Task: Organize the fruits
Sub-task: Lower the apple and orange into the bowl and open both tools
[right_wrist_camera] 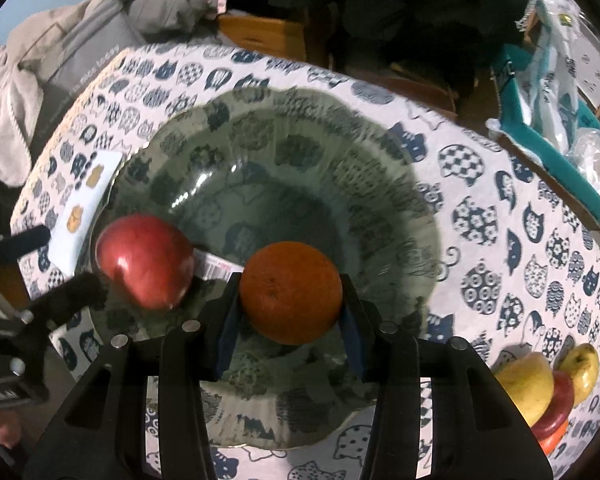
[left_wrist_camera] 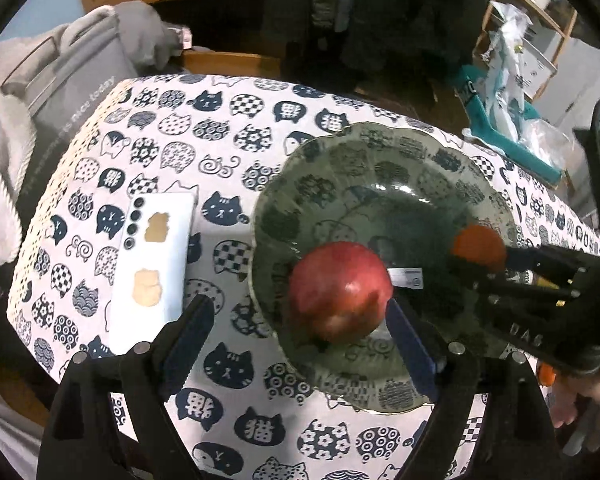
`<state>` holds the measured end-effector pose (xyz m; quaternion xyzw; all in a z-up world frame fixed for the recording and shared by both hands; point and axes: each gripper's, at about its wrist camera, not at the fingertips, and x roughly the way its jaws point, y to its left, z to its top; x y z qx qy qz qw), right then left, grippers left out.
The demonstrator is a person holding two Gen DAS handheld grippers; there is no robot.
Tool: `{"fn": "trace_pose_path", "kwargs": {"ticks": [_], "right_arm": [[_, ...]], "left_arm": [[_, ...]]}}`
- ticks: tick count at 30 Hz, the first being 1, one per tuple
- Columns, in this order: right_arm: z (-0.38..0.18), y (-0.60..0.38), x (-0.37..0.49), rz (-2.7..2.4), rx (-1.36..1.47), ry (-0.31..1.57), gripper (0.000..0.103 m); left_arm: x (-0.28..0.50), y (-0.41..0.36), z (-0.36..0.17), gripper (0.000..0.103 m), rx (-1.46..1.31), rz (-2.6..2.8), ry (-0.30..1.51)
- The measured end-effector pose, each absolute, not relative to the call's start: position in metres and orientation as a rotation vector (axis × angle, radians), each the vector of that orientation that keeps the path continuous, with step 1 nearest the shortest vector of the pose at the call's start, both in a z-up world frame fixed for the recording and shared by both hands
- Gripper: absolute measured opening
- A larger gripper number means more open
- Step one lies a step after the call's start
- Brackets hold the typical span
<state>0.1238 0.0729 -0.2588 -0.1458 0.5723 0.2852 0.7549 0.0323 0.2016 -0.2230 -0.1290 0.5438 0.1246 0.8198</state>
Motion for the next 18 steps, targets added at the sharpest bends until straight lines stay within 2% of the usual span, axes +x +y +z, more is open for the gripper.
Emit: {"fn": "trace_pose_path", "kwargs": {"ticks": [14, 16, 18], "right_arm": [[-0.280, 0.088, 0.111, 0.661, -0.389, 1.322, 0.046], [-0.279, 0.088, 0.111, 0.667, -0.385, 1.316, 0.057], [-0.273, 0.089, 0.111, 0.673, -0.374, 1.299, 0.064]], "left_arm": [[0.026, 0.212, -0.223, 0.089, -0.293, 0.293, 1.156], [0.026, 0.212, -0.222, 0.089, -0.297, 0.291, 1.153], [0.025, 0.213, -0.220, 0.089, -0.299, 0.294, 1.150]]}}
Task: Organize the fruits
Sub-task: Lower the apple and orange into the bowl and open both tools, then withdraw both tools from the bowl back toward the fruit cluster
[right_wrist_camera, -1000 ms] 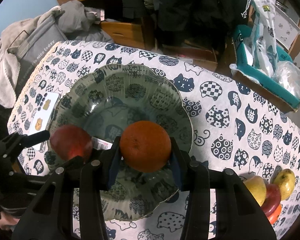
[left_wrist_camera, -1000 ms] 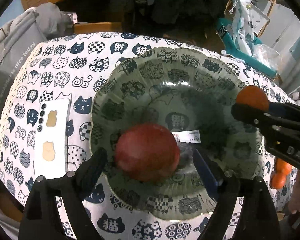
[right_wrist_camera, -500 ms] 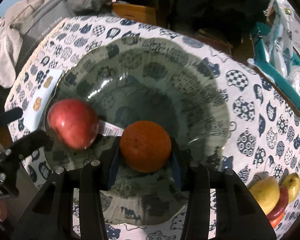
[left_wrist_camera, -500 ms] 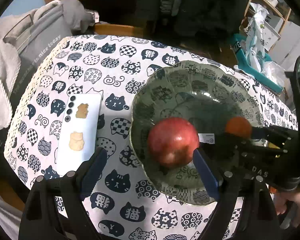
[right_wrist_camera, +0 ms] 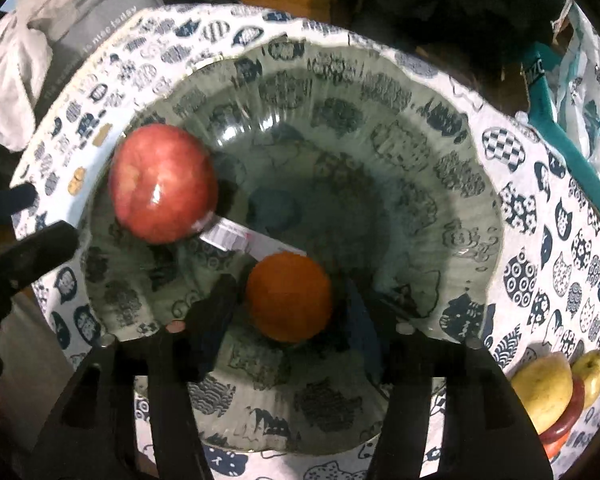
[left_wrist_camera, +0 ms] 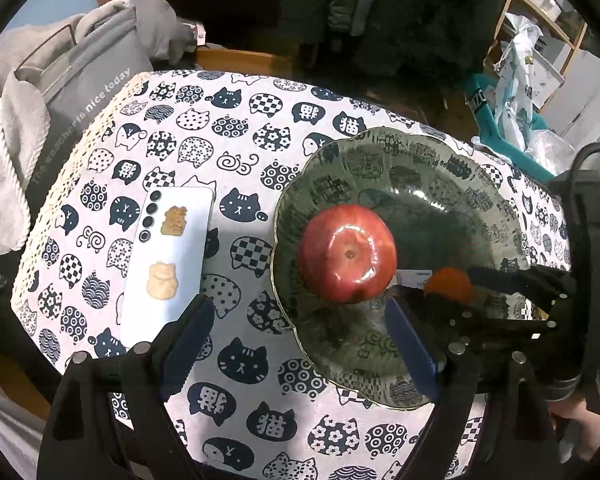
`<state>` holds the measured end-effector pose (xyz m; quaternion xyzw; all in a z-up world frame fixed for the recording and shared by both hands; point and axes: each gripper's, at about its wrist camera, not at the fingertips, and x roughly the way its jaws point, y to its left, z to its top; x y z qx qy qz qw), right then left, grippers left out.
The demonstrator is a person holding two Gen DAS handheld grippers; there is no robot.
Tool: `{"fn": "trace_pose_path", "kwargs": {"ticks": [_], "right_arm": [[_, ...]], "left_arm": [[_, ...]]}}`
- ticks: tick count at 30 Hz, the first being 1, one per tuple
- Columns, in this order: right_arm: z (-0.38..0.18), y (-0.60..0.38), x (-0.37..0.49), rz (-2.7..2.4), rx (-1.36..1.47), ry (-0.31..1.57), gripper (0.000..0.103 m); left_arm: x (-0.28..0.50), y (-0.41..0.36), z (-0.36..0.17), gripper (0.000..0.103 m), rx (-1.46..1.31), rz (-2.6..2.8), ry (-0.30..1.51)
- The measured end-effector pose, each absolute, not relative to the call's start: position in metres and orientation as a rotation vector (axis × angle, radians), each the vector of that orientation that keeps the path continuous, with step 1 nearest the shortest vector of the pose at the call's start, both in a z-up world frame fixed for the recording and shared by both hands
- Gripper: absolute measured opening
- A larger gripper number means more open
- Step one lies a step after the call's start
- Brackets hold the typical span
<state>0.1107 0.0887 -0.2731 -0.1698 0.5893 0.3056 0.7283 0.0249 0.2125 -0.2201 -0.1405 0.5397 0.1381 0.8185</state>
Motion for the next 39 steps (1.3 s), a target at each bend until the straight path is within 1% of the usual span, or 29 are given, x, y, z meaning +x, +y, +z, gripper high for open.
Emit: {"fn": "trace_pose_path", "kwargs": {"ticks": [8, 22, 23, 25, 27, 36, 39], "right_arm": [[-0.234, 0.074, 0.116, 0.657, -0.304, 1.222, 0.065], [-0.126, 0.018, 0.100, 0.554, -0.231, 0.905, 0.065], [-0.119, 0.014, 0.097, 0.549, -0.228, 0.886, 0.066], [-0.106, 0.005, 0.091, 0.532, -0.222, 0.846, 0.076], [-0.094, -0.005, 0.085, 0.512, -0.208, 0.802, 0.079], [-0.065, -0.043, 0.067, 0.489, -0.174, 0.727, 0.079], [-0.060, -0.056, 0.062, 0.476, -0.169, 0.715, 0.079]], "left_arm": [[0.022, 0.209, -0.203, 0.089, -0.309, 0.277, 1.114], [0.016, 0.179, -0.149, 0.089, -0.294, 0.210, 0.990], [0.015, 0.175, -0.144, 0.089, -0.288, 0.203, 0.978], [0.013, 0.170, -0.137, 0.089, -0.280, 0.193, 0.962], [0.012, 0.165, -0.129, 0.089, -0.272, 0.180, 0.943], [0.005, 0.139, -0.101, 0.089, -0.221, 0.141, 0.880], [0.003, 0.131, -0.092, 0.091, -0.218, 0.129, 0.859]]}}
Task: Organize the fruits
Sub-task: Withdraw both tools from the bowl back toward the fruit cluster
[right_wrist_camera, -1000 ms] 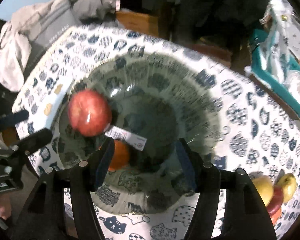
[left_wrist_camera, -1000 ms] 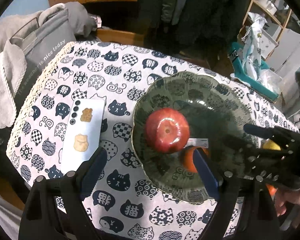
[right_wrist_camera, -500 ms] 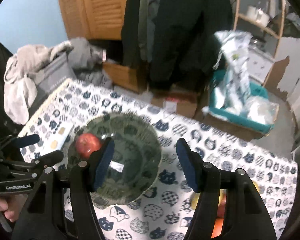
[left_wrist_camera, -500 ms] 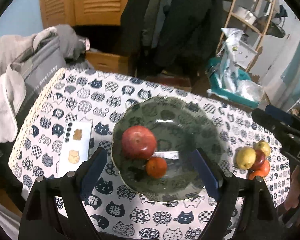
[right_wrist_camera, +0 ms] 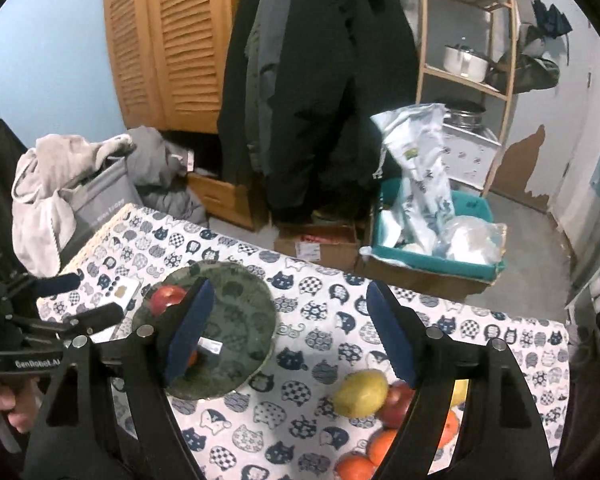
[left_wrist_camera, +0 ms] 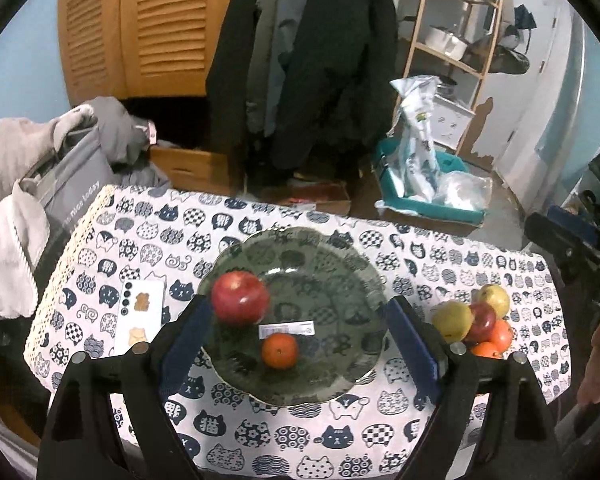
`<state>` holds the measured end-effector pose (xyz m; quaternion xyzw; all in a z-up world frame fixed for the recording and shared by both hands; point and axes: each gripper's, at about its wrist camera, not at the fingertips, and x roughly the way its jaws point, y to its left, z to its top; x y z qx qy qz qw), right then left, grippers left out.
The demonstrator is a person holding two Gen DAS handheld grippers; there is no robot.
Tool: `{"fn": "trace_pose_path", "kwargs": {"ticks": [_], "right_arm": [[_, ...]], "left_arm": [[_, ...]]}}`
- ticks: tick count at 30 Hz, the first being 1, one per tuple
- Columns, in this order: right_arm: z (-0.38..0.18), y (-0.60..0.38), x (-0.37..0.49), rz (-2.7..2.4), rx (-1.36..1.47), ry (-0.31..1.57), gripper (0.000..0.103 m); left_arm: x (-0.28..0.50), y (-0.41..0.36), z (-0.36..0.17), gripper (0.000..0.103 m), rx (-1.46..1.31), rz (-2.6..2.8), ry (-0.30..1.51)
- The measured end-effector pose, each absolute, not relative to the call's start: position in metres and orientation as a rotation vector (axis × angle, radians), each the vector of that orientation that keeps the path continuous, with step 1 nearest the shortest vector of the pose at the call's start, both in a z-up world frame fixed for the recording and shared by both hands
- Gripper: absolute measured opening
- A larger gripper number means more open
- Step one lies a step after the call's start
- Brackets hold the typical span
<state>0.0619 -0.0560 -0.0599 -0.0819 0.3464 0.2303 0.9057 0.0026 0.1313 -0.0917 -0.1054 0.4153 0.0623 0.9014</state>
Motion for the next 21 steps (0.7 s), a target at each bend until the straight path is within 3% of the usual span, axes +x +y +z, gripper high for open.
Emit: {"fn": "trace_pose_path", "kwargs": {"ticks": [21], "right_arm": [[-0.035, -0.186, 0.047, 0.288, -0.106, 0.702, 0.079]], "left_arm": [[0.014, 0.051, -0.058, 0.098, -0.143, -0.006, 0.807]]}}
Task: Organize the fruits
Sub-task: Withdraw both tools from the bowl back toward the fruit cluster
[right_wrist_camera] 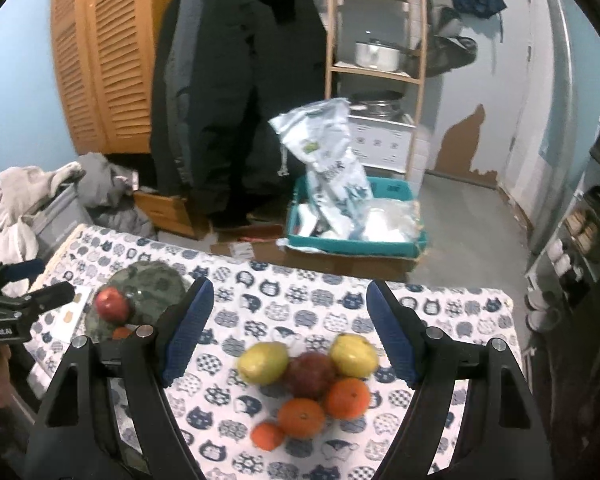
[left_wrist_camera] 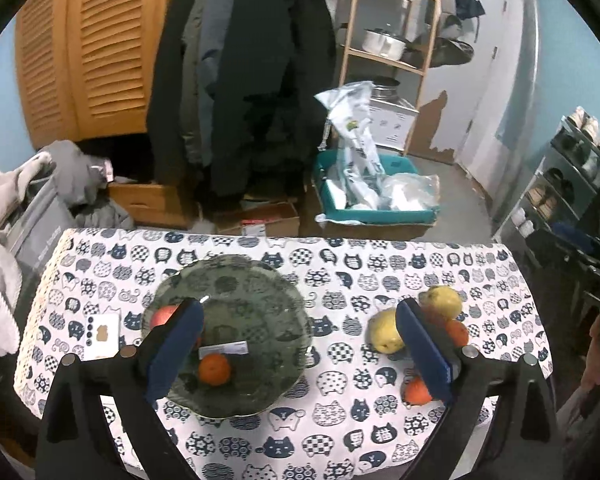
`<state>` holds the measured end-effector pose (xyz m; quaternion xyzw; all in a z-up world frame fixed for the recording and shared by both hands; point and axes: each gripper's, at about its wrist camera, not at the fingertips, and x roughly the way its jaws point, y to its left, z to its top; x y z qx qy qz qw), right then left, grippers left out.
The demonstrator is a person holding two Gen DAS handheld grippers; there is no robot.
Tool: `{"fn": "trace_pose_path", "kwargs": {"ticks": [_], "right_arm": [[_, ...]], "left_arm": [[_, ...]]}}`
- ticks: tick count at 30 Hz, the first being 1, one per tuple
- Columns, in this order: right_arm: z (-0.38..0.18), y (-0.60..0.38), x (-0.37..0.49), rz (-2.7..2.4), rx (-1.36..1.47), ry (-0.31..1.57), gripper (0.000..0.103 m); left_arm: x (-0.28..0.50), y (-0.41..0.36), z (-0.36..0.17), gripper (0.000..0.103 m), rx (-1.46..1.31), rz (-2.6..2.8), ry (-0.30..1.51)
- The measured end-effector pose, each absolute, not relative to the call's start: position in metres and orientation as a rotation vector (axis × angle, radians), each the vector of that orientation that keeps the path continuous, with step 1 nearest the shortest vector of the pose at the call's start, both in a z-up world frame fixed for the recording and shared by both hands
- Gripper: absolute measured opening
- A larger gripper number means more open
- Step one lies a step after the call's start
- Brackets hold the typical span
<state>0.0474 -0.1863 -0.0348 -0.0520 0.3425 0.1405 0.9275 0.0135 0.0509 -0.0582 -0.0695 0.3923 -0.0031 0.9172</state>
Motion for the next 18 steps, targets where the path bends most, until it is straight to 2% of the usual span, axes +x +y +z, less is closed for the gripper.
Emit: {"fn": "trace_pose_path", "kwargs": {"ticks": [18], "right_arm": [[-0.058, -0.253, 0.040, 0.196, -0.065, 0.769, 0.079]], "left_arm": [[0.037, -0.017, -0.064, 0.098, -0.068, -0.111, 0.837]]}}
